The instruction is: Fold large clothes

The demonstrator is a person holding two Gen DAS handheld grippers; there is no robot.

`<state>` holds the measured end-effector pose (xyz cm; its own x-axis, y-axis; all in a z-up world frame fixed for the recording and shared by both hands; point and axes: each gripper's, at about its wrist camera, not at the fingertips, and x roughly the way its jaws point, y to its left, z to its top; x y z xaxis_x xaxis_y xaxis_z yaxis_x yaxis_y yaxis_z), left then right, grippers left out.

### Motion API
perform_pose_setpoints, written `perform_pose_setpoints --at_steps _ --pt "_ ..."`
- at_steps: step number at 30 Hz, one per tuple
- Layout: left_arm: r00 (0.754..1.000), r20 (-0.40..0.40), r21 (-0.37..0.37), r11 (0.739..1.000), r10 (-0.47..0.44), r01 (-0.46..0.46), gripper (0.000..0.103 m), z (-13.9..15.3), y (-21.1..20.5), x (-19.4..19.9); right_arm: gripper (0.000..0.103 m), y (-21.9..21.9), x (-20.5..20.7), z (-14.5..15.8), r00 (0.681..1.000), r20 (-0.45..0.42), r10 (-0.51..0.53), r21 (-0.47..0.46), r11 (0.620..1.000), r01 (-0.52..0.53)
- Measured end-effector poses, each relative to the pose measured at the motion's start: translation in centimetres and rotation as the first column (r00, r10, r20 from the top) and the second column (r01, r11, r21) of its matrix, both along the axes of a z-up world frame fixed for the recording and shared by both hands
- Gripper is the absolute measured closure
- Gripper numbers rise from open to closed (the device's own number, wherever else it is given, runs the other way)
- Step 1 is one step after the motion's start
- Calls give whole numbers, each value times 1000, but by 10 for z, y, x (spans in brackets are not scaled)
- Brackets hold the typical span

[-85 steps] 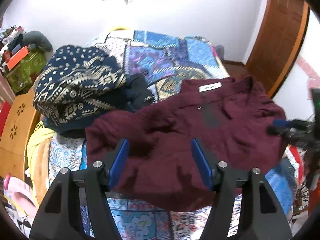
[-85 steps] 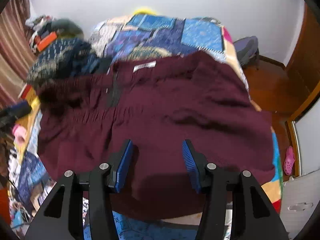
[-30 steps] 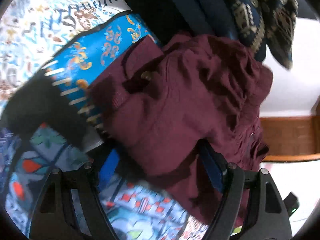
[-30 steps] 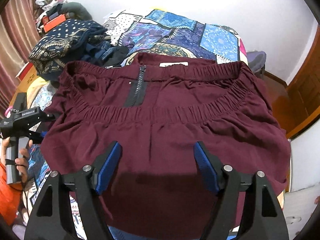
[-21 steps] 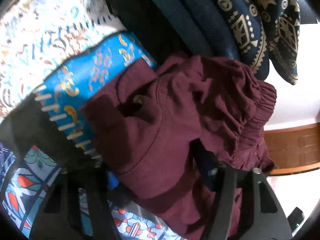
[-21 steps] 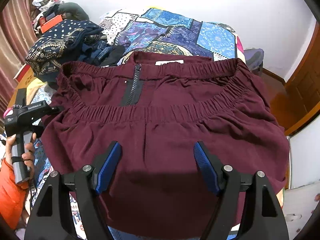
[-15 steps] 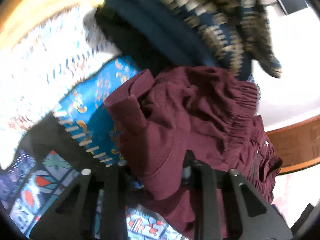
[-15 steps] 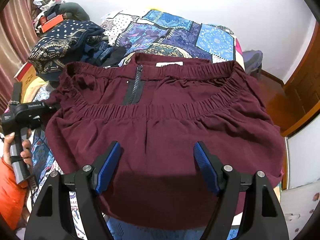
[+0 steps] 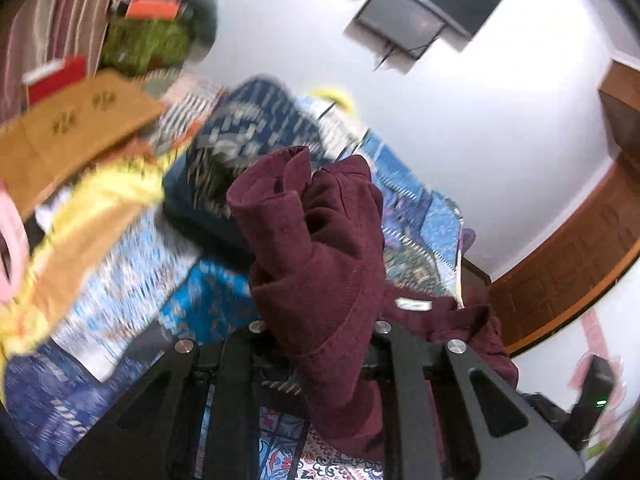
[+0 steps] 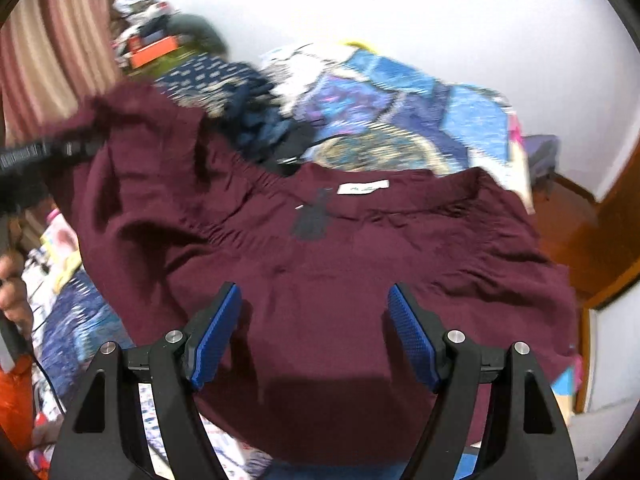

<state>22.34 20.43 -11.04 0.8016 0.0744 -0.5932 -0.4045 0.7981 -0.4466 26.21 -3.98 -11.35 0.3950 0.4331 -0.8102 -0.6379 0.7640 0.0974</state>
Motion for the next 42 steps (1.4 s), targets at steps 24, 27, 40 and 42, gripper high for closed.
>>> perform_pose_setpoints --at_steps 24,27,40,42 --pt "870 -137 226 840 -474 494 87 23 -253 165 30 -164 62 -2 909 -165 -383 187 893 410" --pt "806 -244 197 786 -539 585 87 -16 -292 178 30 -196 66 -7 872 -176 -457 170 858 484" --pt "699 -372 272 648 -611 711 70 -49 -325 155 30 -226 51 -1 862 -163 -480 153 851 503" --pt "686 -383 281 630 -618 724 63 -47 -323 148 30 -224 47 1 867 -162 -472 159 854 495"
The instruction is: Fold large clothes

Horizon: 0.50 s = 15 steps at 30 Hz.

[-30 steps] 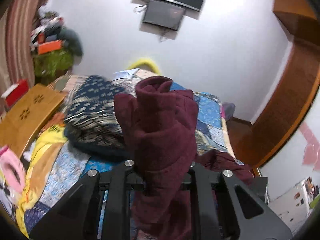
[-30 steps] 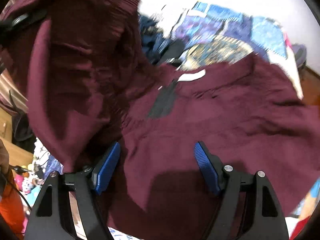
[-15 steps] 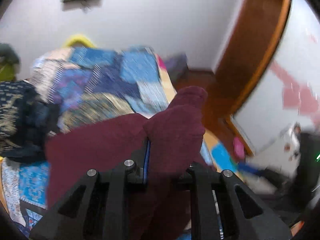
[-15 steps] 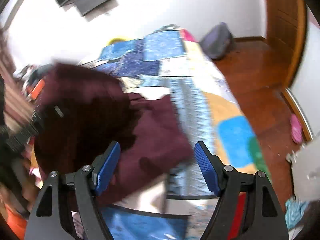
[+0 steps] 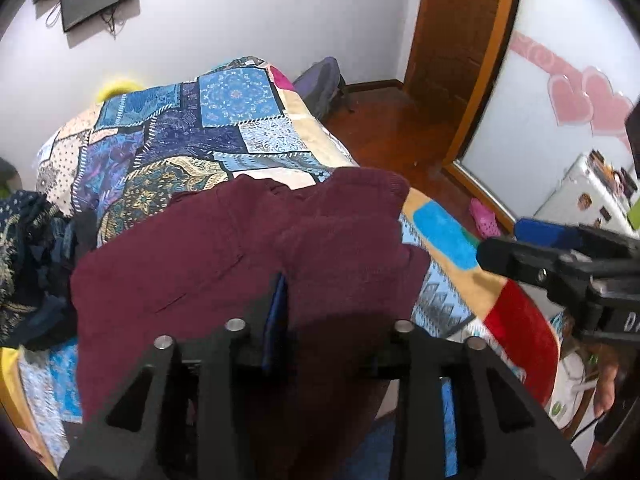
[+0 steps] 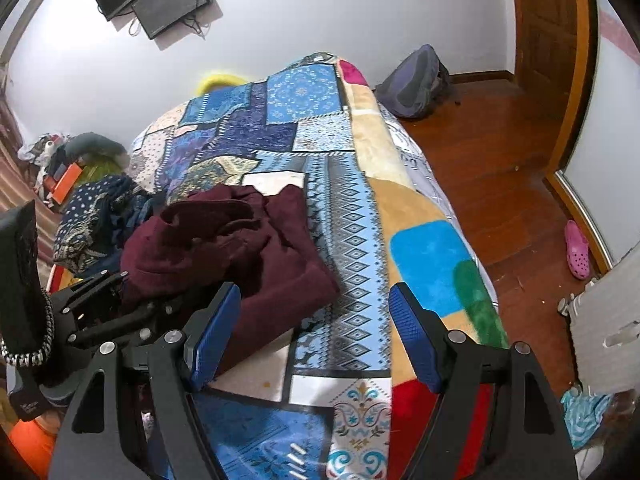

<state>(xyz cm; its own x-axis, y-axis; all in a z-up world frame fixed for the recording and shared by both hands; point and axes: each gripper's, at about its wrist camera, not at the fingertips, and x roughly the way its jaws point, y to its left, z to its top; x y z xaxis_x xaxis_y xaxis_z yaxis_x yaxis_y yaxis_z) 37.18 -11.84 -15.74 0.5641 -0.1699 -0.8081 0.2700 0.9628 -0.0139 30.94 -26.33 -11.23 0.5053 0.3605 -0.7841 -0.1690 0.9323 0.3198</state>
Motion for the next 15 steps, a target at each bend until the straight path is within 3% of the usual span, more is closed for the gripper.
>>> perform_pose_setpoints --at_steps 4,8,10,15 --pt "999 30 6 1000 -26 26 46 9 9 -21 30 8 -4 8 1000 17 17 -8 1000 -17" --pt "995 91 35 999 -40 37 44 26 25 -45 30 16 -8 20 999 35 34 21 999 -35" --pt "992 117 40 999 -37 32 35 35 36 -52 30 23 -9 25 998 39 45 48 998 -47" --pt "985 170 56 998 32 -42 29 59 86 -60 30 48 -6 30 993 38 114 82 990 -117"
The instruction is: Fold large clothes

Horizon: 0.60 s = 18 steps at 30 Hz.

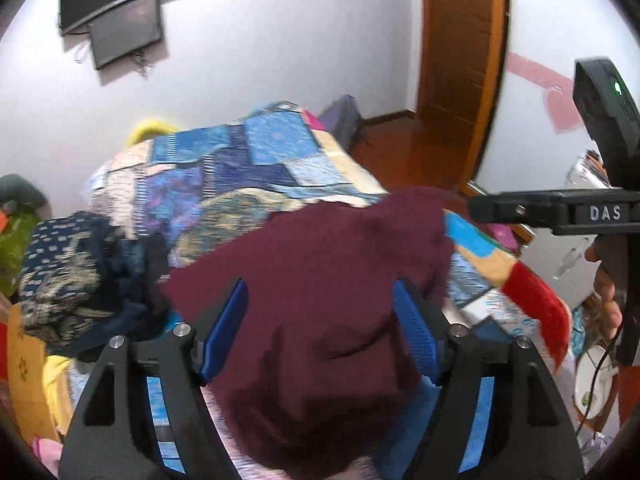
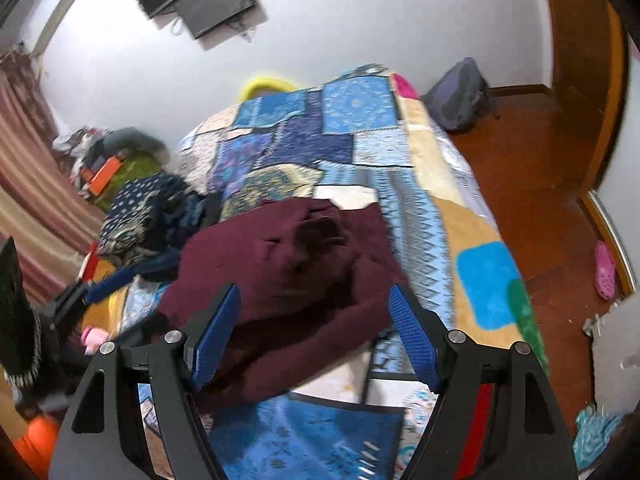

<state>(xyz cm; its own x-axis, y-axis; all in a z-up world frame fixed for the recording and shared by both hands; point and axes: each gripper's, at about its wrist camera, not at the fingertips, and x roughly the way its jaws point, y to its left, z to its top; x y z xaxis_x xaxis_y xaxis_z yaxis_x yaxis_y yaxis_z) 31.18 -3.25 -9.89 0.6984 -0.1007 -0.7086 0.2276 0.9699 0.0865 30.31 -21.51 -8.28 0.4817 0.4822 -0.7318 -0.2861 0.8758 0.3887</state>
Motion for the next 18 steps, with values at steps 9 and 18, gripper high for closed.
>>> perform_pose_setpoints --at_steps 9,18 --pt "988 -83 50 991 128 -124 19 -28 73 3 30 37 33 -48 973 -229 39 150 989 -4" --pt "976 -187 17 994 109 -107 18 -76 73 0 41 45 52 -69 961 -276 -10 165 985 57"
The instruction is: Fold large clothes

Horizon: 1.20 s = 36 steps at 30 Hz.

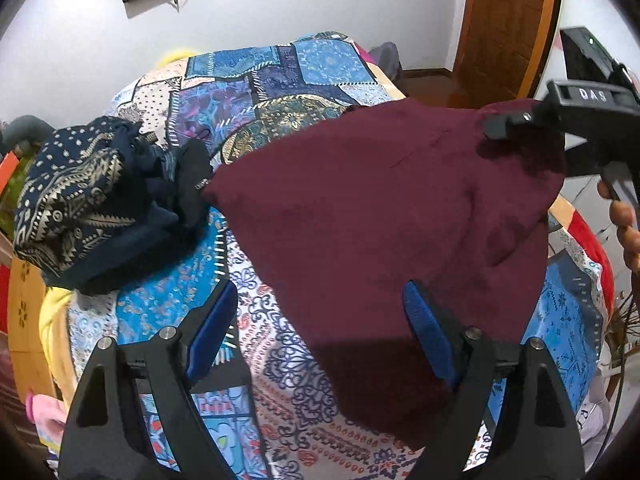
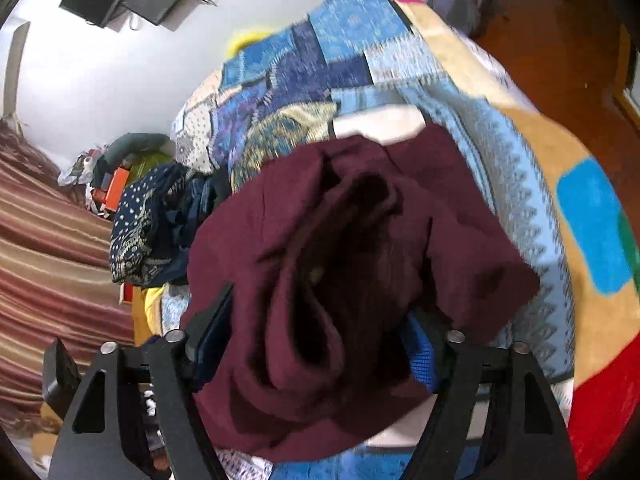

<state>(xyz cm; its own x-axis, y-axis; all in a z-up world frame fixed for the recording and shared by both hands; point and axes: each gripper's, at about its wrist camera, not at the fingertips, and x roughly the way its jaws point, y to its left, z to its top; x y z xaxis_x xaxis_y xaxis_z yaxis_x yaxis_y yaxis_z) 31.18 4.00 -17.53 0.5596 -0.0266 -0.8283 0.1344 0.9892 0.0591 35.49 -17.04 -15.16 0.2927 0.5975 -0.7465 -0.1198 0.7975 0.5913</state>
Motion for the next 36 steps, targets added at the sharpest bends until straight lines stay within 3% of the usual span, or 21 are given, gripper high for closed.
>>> perform_pose_setpoints --at_steps 2,5,10,14,17,20,24,27,30,34,36 --pt "1000 6 3 1000 1 -1 18 0 -1 0 59 2 0 8 999 36 10 -34 999 -9" --pt "1000 -4 2 1000 4 -4 18 1 -1 2 76 10 -3 18 995 83 60 -43 997 -56" --pt "1000 2 -4 1000 13 -13 18 16 2 0 81 12 -11 45 978 188 93 0 995 -95" --pt "996 82 -96 995 35 -27 18 51 10 -5 84 7 -16 75 958 272 93 10 995 -100" --pt "994 104 -133 991 42 -28 16 61 8 -1 84 -3 -17 92 942 323 88 -1 996 -92" --pt "998 58 -123 992 35 -27 15 45 0 10 84 -18 -8 80 952 296 70 -14 997 -69" --pt "999 -33 -139 990 19 -24 13 5 -11 19 84 -34 5 27 985 165 44 -66 997 -33" --pt "997 -59 -174 982 57 -66 4 -12 -8 24 80 -40 3 -6 989 133 64 -103 993 -50" --pt "995 -67 -204 975 77 -89 1 -18 -3 25 74 -40 -4 -4 981 170 95 -131 989 -73" --pt "994 -75 -218 971 82 -97 1 -16 1 24 33 -43 -4 3 983 167 82 -227 973 -43" --pt "993 -69 -219 969 99 -112 1 -12 5 25 28 -49 -5 5 986 151 67 -227 974 -31"
